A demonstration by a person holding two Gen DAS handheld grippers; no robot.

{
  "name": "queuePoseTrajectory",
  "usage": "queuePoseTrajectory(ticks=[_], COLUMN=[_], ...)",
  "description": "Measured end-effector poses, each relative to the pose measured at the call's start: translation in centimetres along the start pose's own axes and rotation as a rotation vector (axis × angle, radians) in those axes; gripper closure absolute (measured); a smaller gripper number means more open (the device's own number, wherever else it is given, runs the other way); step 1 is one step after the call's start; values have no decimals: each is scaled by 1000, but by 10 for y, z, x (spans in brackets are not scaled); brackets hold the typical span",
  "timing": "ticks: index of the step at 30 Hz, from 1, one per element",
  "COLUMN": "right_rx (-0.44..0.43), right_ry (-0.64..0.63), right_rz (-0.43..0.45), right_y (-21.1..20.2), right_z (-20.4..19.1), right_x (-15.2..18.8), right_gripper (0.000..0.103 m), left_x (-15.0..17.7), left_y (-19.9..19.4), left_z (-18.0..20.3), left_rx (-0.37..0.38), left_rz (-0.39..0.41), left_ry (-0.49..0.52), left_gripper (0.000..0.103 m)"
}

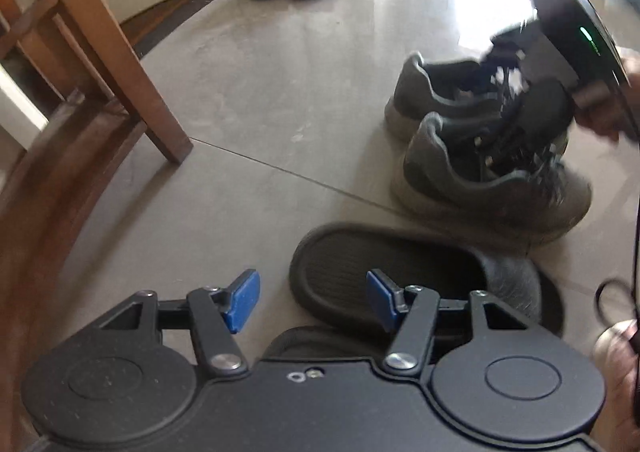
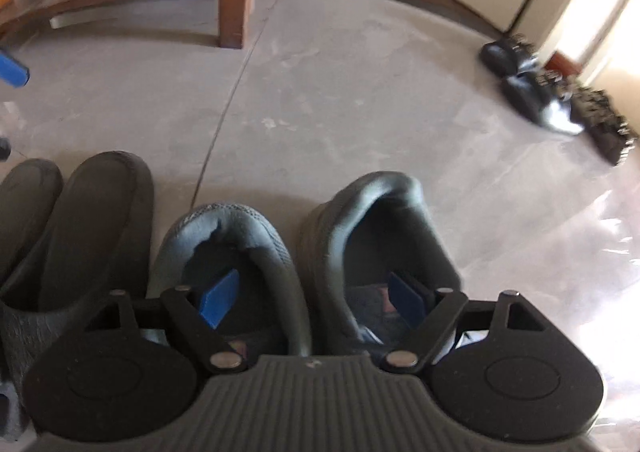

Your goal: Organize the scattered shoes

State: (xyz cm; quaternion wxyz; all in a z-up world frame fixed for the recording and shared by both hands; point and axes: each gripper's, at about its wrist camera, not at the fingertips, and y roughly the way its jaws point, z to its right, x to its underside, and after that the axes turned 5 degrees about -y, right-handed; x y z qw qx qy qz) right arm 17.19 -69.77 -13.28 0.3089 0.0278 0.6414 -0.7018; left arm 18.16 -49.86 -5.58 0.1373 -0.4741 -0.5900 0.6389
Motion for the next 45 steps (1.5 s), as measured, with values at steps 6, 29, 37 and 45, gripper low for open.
queuePoseTrajectory(ticks=[6,29,37,45], right_rx=[-82,-183,-155,-78], right_ry=[-99,-8,-24,18], right_rz=[-26,-40,121,333], right_y=[22,30,14,-24], right_z=[1,14,12,-1], right_x=[-11,-12,8,23], right_gripper=[20,27,65,65], left_x=[3,11,9,17], left_y=[15,36,32,21], left_z=[4,-13,-3,-24], left_rx=[32,-215,-209,-255], left_rz=[51,127,168,208], left_ry=[-268,-731,-690,-772], left_gripper=[44,37,37,36])
